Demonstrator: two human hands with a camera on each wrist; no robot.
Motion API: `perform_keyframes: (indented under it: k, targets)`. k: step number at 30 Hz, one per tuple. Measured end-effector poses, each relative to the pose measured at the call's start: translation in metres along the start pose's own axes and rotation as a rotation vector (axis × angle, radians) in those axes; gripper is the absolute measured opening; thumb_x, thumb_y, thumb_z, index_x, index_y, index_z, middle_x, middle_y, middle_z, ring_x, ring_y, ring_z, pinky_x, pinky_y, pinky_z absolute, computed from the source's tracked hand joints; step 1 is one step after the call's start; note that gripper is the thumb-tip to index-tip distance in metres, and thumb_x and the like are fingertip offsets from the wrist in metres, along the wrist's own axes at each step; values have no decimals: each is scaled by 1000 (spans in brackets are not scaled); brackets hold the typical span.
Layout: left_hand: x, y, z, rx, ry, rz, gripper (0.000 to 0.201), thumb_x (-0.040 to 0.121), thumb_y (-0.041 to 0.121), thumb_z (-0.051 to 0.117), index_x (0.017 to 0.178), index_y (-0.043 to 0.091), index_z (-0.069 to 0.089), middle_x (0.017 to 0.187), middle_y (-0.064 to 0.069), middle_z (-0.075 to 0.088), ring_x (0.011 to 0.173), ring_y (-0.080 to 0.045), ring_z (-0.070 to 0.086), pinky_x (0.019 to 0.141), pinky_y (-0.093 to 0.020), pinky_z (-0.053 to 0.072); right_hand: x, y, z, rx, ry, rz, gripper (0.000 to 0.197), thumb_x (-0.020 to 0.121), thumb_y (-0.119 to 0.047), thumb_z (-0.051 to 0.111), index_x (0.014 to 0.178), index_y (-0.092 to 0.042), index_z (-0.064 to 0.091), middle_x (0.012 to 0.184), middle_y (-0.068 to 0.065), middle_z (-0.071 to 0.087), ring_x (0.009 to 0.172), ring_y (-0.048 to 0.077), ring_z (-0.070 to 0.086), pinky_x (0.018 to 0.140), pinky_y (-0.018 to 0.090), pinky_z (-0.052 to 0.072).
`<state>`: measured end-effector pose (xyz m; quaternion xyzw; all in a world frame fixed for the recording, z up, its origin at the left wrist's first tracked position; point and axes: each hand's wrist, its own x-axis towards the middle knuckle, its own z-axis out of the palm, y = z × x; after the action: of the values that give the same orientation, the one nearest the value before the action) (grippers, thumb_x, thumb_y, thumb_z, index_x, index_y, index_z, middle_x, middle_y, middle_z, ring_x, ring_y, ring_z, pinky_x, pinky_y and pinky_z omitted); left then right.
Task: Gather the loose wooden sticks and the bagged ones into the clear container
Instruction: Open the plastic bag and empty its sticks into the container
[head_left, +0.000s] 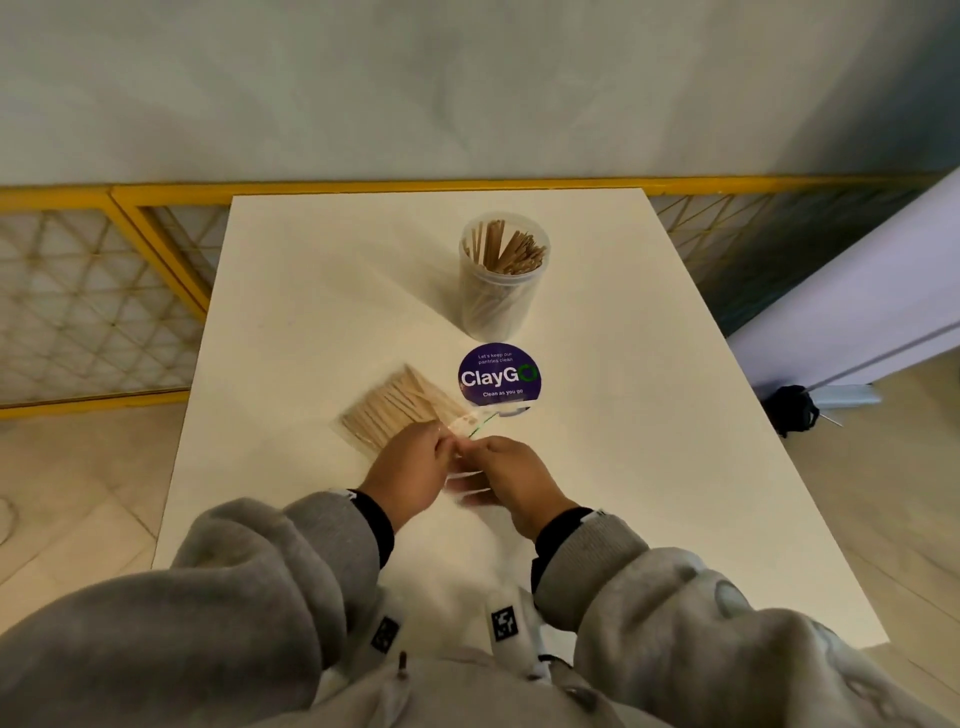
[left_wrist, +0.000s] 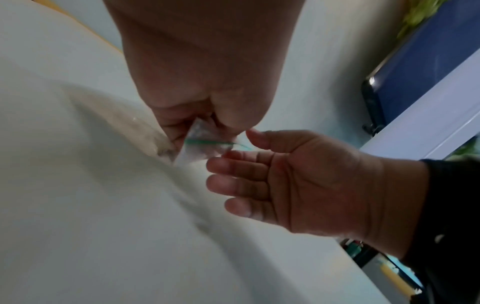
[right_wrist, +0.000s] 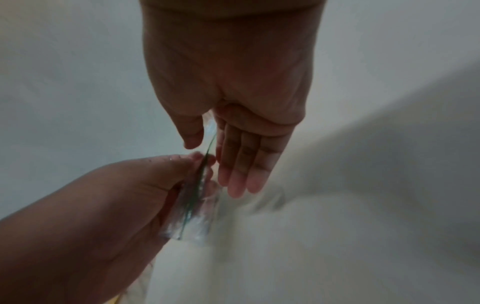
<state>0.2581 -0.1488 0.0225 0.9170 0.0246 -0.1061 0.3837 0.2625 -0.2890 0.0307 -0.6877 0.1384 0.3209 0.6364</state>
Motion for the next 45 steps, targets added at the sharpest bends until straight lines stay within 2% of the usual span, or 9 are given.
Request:
perform_keyframes:
  k: [5, 15, 19, 24, 30, 34, 37, 41, 45]
  targets:
    - [-4, 23, -27, -185, -51, -10, 11, 83, 8, 53, 89, 15, 58, 84, 0, 65, 81, -17, 64, 76, -35, 55, -4, -30, 14, 43, 35, -66, 26, 90, -25, 64, 97, 0, 66, 82, 8, 69, 61, 16, 66, 69, 36, 57]
    - [-17, 20, -65, -96, 187, 1, 19, 94, 16, 48, 109, 14, 60, 102, 1, 63, 90, -12, 60, 74, -18, 41, -19, -62, 46, -195, 31, -172, 11, 90, -9, 50, 83, -9, 58, 71, 9, 67, 59, 22, 67, 50, 27, 50]
    - [-22, 13, -83, 94, 255, -3, 22, 90, 12, 47, 107, 13, 61, 110, -8, 57, 96, -20, 59, 80, -26, 45, -20, -66, 52, -528, 153, -218, 14, 81, -14, 48, 67, -12, 48, 71, 8, 57, 67, 27, 60, 69, 44, 54]
    - [-25, -5, -127, 95, 395, -65, 22, 86, 16, 47, 106, 18, 57, 104, -5, 56, 91, -24, 57, 78, -35, 48, -35, -84, 36, -754, 237, -229, 22, 85, -21, 47, 64, -15, 47, 76, 9, 56, 74, 27, 55, 65, 31, 42]
    - [-40, -18, -131, -632, 238, -368, 35, 99, 42, 34, 87, 15, 52, 88, -8, 56, 68, -21, 52, 62, -33, 45, -50, -137, 56, -649, 172, -474, 16, 85, -14, 47, 74, -3, 49, 90, 21, 68, 58, 16, 64, 55, 29, 44]
    - [-58, -34, -123, -843, -64, -465, 67, 91, 62, 31, 114, 5, 58, 106, -9, 65, 86, -25, 64, 69, -33, 51, -69, -169, 72, -563, 141, -657, 18, 86, -19, 46, 74, -7, 52, 93, 13, 69, 78, 26, 68, 63, 43, 55]
    - [-59, -35, -123, -1104, -168, -395, 73, 82, 67, 37, 125, 9, 52, 123, -11, 61, 105, -29, 63, 83, -38, 52, -89, -182, 72, -215, 110, -712, 21, 93, -5, 41, 73, -11, 49, 105, 5, 71, 84, 25, 73, 63, 32, 53]
    - [-53, -18, -141, -1618, -37, -161, 75, 78, 59, 52, 135, 12, 45, 137, -12, 52, 120, -31, 54, 95, -47, 49, -103, -171, 63, 107, 35, -626, 38, 95, -3, 42, 66, -19, 62, 94, 12, 73, 81, 35, 70, 72, 43, 57]
    - [-47, -2, -162, -1854, 50, 20, 57, 54, 31, 89, 105, 13, 71, 112, -12, 69, 103, -26, 67, 79, -39, 57, -96, -149, 57, 33, 98, -497, 20, 96, -12, 45, 97, -11, 65, 90, 11, 74, 78, 33, 70, 78, 49, 55]
